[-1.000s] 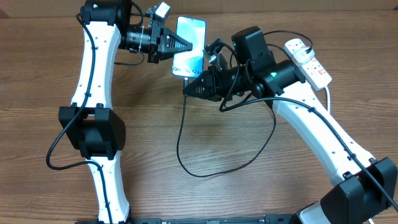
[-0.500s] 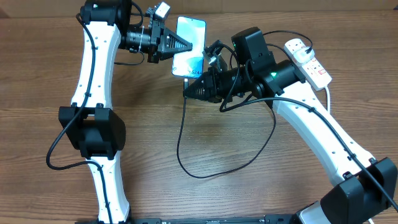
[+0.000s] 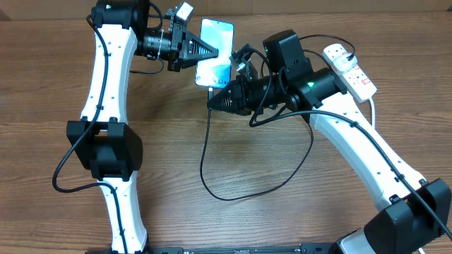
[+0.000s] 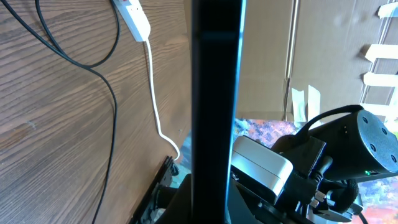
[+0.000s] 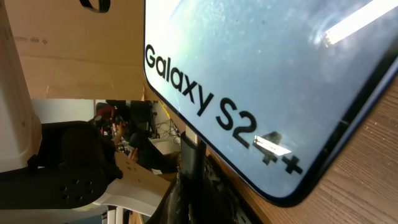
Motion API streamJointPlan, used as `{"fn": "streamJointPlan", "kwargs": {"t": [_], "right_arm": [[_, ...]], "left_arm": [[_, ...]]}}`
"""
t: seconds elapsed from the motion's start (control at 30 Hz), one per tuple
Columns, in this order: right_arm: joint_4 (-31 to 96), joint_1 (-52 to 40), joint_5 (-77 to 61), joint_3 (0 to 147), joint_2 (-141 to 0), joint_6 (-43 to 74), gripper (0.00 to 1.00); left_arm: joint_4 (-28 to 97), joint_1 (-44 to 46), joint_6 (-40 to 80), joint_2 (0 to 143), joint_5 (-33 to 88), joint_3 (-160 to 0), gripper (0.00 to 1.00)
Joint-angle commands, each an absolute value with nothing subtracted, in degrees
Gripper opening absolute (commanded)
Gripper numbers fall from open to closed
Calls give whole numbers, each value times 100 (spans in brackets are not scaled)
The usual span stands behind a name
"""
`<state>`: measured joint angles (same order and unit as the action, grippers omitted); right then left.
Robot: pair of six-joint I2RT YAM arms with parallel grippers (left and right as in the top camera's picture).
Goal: Plug charger to phone and switch on socket
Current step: 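Align the USB-C plug under the phone's bottom port with the right gripper, then push the plug upward into the phone's port with the right gripper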
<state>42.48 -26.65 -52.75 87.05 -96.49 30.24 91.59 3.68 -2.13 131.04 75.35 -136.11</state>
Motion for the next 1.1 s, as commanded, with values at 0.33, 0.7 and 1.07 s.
{"fn": "streamJointPlan", "kwargs": {"t": [0.33, 0.7, 1.07], "right_arm": [[4259, -2558, -5192, 8788, -9548, 3022, 4], [4246, -2543, -5199, 8788, -9548, 3024, 4], [4202, -2543, -5277, 8788, -9548, 3072, 4]], "left_arm": [[9203, 362, -390, 13093, 7734, -13649, 4], [9212, 362, -429, 13093, 7734, -13649, 4], [9212, 381, -429, 13093, 7734, -13649, 4]]}}
